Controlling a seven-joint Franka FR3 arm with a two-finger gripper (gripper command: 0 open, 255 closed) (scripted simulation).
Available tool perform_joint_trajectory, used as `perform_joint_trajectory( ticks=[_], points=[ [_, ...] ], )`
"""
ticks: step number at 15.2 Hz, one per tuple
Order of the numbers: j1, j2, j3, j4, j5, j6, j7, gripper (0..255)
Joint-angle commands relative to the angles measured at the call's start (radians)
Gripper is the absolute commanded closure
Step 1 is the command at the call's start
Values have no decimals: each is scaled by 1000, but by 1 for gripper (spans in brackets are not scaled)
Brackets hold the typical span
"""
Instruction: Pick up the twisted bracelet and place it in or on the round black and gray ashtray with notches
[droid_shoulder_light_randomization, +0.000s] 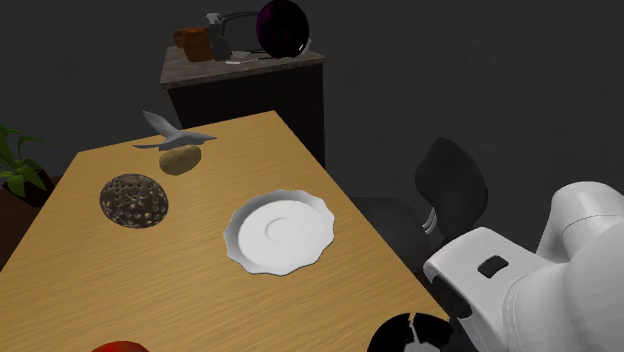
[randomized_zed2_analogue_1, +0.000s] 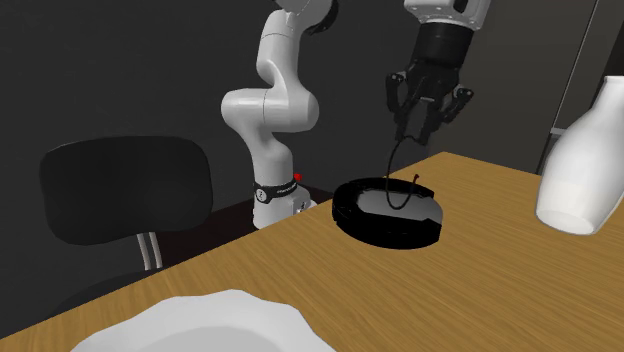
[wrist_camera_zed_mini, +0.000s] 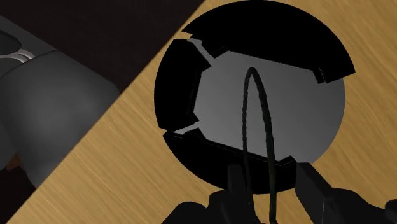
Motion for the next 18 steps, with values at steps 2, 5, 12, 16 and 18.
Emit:
perform_joint_trajectory(
  ticks=[2,5,12,16,18],
  points=[
    [107,-126,-212,-156,193,166,-105,0],
    [151,-197,-313,-265,336,274,-189,0],
    [147,-154,-253,-310,381,370,-204,0],
    [134,-160,-243,-309,391,363,-212,0],
    [129,-162,-239,-309,396,360,-215,0]
  ],
)
